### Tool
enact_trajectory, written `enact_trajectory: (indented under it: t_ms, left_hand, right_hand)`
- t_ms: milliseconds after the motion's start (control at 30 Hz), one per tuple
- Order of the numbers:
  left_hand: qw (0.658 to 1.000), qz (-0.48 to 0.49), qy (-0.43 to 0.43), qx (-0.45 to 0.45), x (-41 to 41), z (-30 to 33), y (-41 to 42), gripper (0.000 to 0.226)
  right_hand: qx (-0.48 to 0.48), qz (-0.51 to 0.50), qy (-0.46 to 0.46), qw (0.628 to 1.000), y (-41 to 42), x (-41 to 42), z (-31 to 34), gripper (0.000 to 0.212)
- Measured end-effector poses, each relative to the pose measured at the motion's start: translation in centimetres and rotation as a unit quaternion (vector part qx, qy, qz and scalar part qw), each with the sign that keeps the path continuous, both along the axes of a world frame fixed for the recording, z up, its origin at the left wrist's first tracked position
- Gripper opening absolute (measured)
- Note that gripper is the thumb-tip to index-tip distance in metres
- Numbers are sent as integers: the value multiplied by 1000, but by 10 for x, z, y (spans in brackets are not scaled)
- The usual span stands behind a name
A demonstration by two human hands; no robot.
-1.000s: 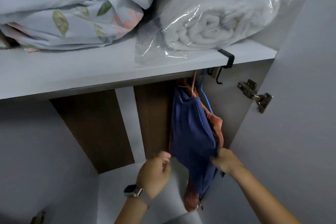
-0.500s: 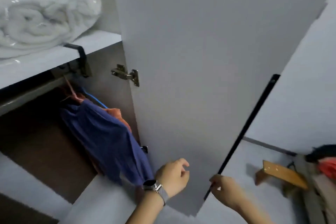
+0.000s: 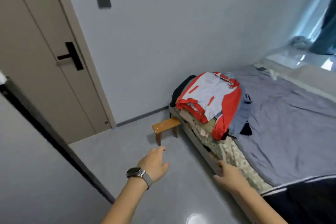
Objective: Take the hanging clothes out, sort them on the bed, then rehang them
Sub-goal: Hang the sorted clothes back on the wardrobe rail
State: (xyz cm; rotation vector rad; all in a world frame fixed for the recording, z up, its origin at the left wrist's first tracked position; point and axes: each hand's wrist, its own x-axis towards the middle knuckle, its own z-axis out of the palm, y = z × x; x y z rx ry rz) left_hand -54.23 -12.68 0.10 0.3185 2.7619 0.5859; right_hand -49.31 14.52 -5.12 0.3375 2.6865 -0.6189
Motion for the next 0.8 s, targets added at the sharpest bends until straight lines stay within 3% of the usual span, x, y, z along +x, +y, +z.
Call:
enact_trajectory:
  t_ms: [300, 433, 800]
  left_hand:
    - [976, -217, -20, 25, -27, -14, 276, 51]
    - [950, -309, -48, 0, -15, -23, 369, 35]
    - [890, -444, -102, -7, -40, -64, 592, 30]
  right_hand:
    - [9, -231, 12, 973, 221, 75, 1, 45]
    - [-8, -327, -15, 945, 290, 116, -5, 47]
    - [-13, -511, -39, 859, 454, 176, -42, 31]
